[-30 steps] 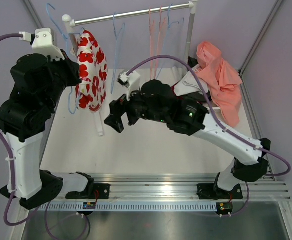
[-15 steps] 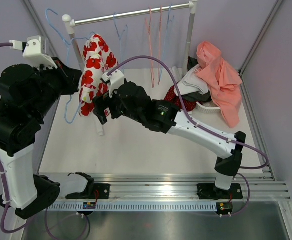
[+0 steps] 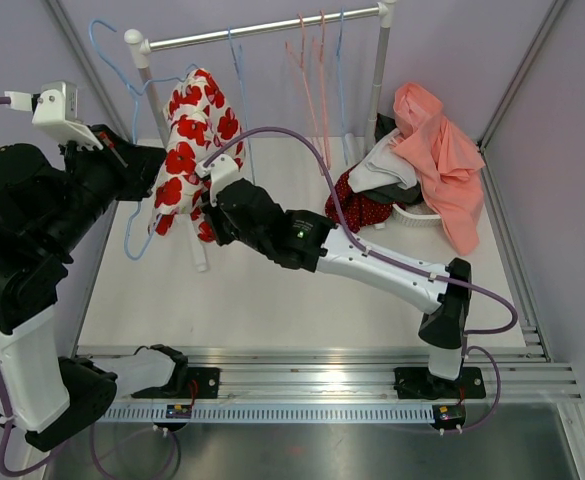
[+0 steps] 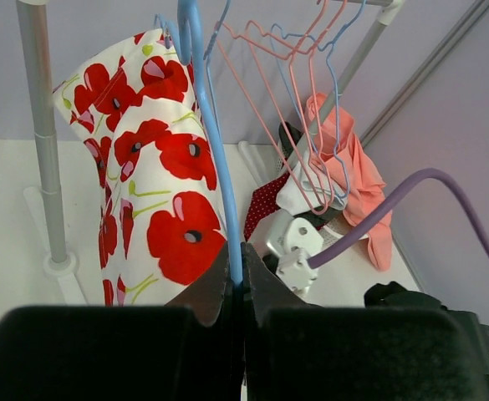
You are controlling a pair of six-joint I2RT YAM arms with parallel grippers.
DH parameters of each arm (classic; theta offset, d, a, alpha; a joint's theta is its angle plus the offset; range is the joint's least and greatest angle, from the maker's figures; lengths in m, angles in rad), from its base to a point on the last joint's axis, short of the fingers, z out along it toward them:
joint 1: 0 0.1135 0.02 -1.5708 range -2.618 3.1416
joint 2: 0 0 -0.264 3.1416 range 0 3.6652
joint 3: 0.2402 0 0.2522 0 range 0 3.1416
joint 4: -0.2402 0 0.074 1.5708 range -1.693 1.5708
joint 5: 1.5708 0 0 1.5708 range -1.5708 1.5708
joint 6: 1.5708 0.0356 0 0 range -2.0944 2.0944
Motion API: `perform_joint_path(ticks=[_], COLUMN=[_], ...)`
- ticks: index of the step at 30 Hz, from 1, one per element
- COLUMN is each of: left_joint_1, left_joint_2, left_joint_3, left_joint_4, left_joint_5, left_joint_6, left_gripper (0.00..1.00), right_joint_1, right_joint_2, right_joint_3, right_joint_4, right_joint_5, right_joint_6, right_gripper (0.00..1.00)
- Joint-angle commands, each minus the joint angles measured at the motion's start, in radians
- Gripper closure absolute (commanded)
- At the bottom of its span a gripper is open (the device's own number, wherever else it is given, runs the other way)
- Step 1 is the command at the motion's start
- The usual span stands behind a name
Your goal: Remove the skirt from the hanger
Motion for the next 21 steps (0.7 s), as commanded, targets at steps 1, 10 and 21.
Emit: perform_joint_path(ticks=[1,10,21], left_joint_1=[-0.004,-0.004,-0.004], left_joint_2=[-0.031,-0.014,0.003], left_joint_3=[0.029,0.067,-0.009], left_joint_4=[0.109,0.057,0.046], left_joint_5=[0.053,-0.074,-0.25], left_joint_6=[-0.014,0.064,0.128], left_gripper=[1.0,1.0,1.0], right_joint_1=[0.008,0.085,0.32], right_joint_2=[-0.045,-0.295,-1.014], right_joint_3=[-0.042,-0.337,-0.912], right_joint_4=[0.083,0.143,-0.057], right_joint_5=[0.051,0.129,0.583], right_joint_6=[0.003,0.022,0.244], right_gripper=[1.0,1.0,1.0])
